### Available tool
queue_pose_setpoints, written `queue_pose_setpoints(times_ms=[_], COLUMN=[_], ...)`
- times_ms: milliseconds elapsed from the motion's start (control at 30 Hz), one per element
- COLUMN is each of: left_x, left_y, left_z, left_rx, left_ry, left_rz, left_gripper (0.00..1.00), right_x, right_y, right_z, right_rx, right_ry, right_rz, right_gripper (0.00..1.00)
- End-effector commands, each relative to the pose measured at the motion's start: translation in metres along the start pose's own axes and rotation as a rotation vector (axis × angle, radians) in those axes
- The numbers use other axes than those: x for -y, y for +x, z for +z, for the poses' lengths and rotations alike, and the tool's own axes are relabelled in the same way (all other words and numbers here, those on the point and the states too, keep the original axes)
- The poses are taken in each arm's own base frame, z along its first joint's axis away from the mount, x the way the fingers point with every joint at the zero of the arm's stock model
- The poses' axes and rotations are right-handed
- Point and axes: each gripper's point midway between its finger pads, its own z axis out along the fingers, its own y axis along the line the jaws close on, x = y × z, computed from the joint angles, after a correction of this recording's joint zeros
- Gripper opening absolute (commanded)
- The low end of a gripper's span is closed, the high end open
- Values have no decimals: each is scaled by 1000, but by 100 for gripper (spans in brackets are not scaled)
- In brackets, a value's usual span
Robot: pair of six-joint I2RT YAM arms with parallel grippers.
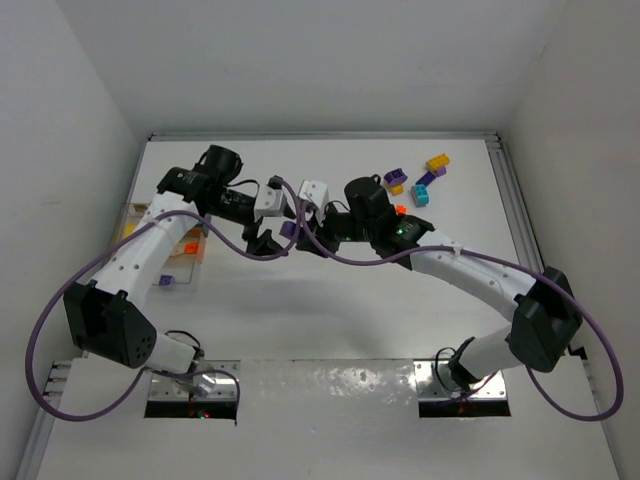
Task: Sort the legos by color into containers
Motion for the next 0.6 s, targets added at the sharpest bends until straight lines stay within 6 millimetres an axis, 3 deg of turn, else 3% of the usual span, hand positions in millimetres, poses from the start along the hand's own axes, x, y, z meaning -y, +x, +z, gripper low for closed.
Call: queue_pose_setpoints(times_ms=[0, 133, 267, 367, 433, 533, 567], left_x=[-1, -4, 3, 6, 1, -6, -11], left_y=[-25, -31, -14, -9, -11, -15, -18], left_z=[-3, -3, -2, -1, -1, -3, -3], left_rx=[75, 86, 24, 2, 0, -1, 5], left_ry=[-13, -21, -5, 4, -11, -45, -68], left_rz=[37, 38, 47, 38, 43, 5, -37], left_gripper=[82, 73, 59, 39, 17, 0, 0], right_x=[-3, -3, 0, 2, 1, 1, 3], right_y=[-36, -39, -46, -49, -49, -51, -49], right_z=[7, 11, 9, 9, 9, 9, 10], right_rx=[92, 108, 130, 140, 145, 147, 140], right_ry=[-23, -24, 4, 12, 8, 10, 21], right_rz=[-114, -121, -120, -117, -116, -107, -96], right_gripper=[0, 0, 0, 0, 0, 0, 2])
